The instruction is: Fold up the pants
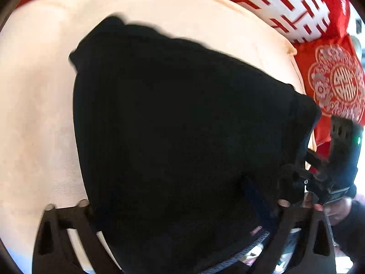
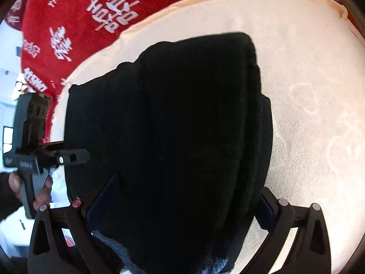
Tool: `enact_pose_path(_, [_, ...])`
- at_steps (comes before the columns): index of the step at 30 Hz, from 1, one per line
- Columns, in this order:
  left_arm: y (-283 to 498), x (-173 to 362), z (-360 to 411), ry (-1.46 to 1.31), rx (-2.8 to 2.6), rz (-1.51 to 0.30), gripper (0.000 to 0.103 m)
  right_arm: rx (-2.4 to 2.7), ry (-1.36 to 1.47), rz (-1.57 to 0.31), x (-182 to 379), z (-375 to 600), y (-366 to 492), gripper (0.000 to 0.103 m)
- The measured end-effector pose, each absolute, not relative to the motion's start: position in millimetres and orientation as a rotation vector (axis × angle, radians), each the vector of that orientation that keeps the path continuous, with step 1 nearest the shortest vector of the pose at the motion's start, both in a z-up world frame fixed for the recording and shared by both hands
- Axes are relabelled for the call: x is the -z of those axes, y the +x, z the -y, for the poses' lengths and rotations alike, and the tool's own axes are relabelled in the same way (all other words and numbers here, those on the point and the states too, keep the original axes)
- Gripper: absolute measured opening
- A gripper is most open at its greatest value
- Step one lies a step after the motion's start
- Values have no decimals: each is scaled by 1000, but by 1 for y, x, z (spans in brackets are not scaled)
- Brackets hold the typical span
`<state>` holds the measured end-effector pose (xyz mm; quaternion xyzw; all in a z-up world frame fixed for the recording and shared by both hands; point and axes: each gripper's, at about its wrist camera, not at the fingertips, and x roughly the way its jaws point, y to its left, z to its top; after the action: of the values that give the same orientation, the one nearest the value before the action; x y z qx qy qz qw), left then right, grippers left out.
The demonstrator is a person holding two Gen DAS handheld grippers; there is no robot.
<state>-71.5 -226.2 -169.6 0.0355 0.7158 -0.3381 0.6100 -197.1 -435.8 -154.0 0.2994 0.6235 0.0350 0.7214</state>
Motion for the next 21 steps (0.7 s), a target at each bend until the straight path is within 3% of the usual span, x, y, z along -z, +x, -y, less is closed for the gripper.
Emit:
enact_pose_path(2, [-74, 159, 220, 105, 801, -1620, 75, -114, 604, -1356, 137, 426, -190, 86])
enact_pose_path(3, [-73, 157, 219, 107, 805, -1611, 71, -111, 542, -1355, 133, 421, -189, 70])
enact_pose_path(6, [-70, 155, 217, 92, 826, -1605, 60, -100, 587, -1362, 137, 425, -189, 68])
enact_pose_path(11, [-70, 134, 223, 149, 871, -1563, 37, -78, 566, -1365, 116, 419, -189, 55])
enact_pose_path(16, [-70, 134, 225, 146, 878, -1569, 37, -67, 552, -1377, 115, 416, -193, 54])
enact_pose_path(18, [-67, 141, 219, 101, 861, -1585, 44, -61, 553, -1385, 118, 417, -192, 55])
enact_pose_path(19, [-67, 144, 217, 86, 863, -1581, 56, -62, 563, -1388, 121, 419, -192, 55])
enact_pose_path(20, [-65, 150, 213, 91, 837, -1591, 80, -66, 572, -1389, 124, 421, -191, 56])
enact_pose_path(21, [-63, 158, 213, 92, 788, -1625, 86, -70, 575, -1388, 125, 421, -190, 56])
